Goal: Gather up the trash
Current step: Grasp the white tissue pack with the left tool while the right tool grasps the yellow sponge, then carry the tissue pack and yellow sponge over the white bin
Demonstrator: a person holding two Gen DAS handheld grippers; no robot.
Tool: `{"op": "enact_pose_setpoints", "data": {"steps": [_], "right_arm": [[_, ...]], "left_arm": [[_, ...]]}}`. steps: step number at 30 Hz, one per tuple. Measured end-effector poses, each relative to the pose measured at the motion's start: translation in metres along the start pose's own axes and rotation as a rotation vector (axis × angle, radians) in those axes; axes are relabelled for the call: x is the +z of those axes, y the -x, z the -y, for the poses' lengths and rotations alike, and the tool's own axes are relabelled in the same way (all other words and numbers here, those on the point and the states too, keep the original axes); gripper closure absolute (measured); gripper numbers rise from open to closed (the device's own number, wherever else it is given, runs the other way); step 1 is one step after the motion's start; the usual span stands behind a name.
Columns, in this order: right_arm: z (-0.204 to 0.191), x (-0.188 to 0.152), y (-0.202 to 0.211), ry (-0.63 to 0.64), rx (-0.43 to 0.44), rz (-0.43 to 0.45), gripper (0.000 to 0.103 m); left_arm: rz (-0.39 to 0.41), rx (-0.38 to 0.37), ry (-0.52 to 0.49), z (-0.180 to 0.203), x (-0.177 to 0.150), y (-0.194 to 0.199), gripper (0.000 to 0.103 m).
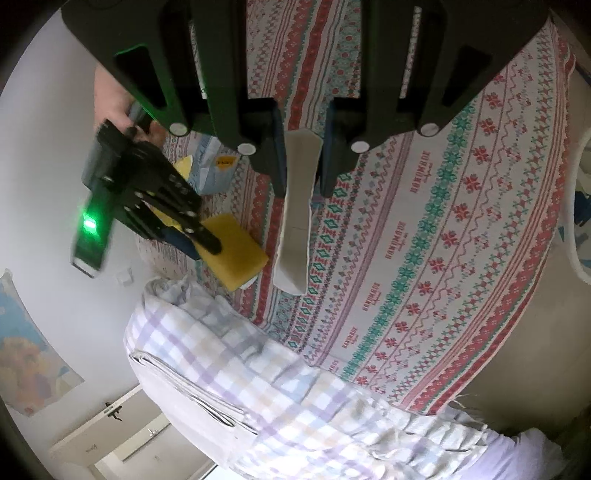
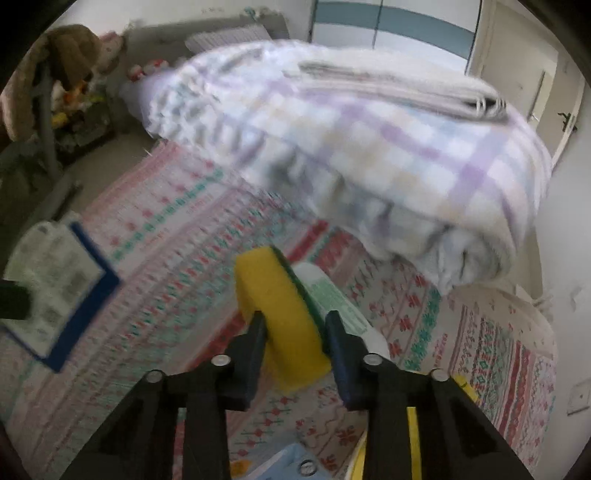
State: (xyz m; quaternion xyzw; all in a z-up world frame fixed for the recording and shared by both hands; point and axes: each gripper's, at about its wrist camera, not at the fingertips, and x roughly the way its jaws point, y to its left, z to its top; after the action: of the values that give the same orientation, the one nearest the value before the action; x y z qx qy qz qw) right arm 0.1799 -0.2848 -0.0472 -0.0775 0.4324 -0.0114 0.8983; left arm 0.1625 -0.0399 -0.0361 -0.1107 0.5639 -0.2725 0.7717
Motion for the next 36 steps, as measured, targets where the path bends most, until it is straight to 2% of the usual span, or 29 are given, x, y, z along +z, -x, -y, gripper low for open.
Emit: {"op": "enact_pose_setpoints", "data": {"steps": [13,19,27,31,36], "right_arm": [[-0.042,0.018,0.035,-0.057,0.086,0.058,0.075],[-0.061,0.022,0.052,-0.094,0.153,0.098,0.075],[-0.082,0.019,0.062,-0.117,0.204,0.116,0.075],[-0.092,0.018,0.061,-0.130,0.228,0.122,0.075],[-0.104,0.015,0.059,-0.185,0.277,0.115,0.075]], "left_arm": [[0.038,-0.009,0.054,-0.023,0.006,0.020,0.084],[0.082,0.006,0.103,-0.048,0.009,0.041,0.084],[0.157,0.022,0.208,-0.106,0.010,0.085,0.084],[0.193,0.026,0.293,-0.149,0.005,0.109,0.084],[0.242,0.075,0.396,-0.211,-0.005,0.138,0.084]]}}
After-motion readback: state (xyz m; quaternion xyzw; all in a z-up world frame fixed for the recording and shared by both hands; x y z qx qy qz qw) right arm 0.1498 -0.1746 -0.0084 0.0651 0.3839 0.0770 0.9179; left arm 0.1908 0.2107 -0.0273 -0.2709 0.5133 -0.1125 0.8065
